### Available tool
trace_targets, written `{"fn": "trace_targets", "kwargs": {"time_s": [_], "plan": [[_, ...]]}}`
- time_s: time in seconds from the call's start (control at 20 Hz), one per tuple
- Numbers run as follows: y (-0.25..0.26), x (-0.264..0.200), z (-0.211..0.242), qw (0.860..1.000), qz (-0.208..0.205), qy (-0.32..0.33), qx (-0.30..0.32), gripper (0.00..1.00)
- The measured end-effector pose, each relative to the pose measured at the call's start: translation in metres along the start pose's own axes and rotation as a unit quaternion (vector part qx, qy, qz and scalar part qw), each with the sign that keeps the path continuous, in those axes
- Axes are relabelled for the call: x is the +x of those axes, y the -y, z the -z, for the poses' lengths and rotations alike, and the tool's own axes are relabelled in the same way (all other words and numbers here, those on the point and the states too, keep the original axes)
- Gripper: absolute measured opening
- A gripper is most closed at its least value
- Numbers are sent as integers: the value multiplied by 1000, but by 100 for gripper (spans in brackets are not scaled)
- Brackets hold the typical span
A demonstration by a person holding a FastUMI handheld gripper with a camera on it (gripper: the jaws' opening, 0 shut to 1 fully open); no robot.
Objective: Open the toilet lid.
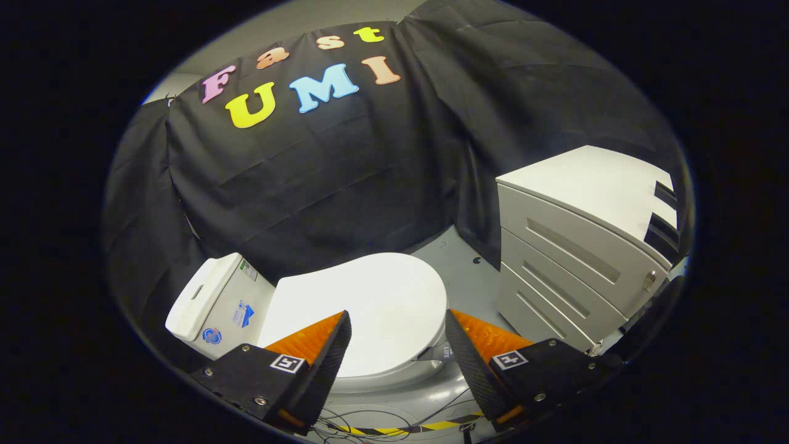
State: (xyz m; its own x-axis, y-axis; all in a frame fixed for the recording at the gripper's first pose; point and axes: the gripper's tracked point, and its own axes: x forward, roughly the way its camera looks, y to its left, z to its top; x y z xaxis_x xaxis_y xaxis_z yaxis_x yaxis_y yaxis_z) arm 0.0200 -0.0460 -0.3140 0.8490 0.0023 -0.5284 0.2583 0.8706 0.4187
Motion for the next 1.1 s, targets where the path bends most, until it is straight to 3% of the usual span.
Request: {"fn": "trace_targets", "kwargs": {"time_s": [0.45, 0.9, 1.1], "plan": [[20, 16, 36, 995, -10, -22, 96, 94], [55, 38, 80, 976, -12, -47, 211, 94], [72, 52, 97, 970, 6, -61, 235, 93]]}}
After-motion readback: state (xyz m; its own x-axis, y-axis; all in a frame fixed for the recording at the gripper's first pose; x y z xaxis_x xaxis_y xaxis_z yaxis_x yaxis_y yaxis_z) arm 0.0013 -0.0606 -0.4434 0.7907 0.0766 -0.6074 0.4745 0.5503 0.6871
